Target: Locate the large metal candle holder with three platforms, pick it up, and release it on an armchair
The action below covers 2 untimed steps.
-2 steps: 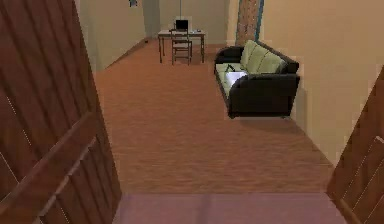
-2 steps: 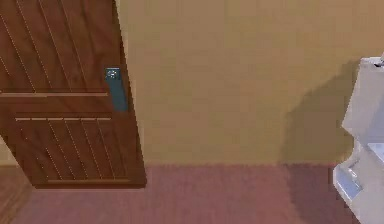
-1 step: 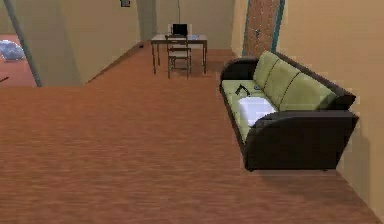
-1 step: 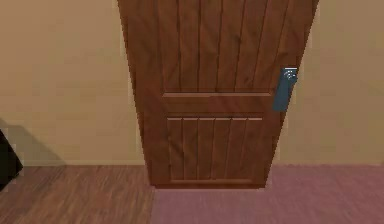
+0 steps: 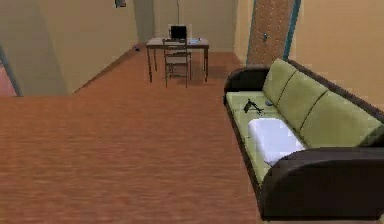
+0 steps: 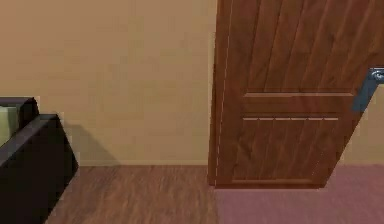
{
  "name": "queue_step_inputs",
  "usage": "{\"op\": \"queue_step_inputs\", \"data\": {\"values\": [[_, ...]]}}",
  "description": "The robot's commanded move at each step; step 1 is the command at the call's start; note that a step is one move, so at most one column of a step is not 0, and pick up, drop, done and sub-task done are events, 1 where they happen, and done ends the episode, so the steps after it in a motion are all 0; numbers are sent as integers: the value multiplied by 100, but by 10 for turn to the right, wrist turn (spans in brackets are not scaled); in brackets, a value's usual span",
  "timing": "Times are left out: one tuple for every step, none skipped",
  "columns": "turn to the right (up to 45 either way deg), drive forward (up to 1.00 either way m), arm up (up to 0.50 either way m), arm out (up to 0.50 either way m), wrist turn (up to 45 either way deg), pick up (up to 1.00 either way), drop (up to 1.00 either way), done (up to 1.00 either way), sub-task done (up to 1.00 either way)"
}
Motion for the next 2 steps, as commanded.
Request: {"op": "queue_step_inputs", "data": {"values": [[-210,0,0,0,0,0,0,0,0],[0,100,0,0,0,0,0,0,0]]}}
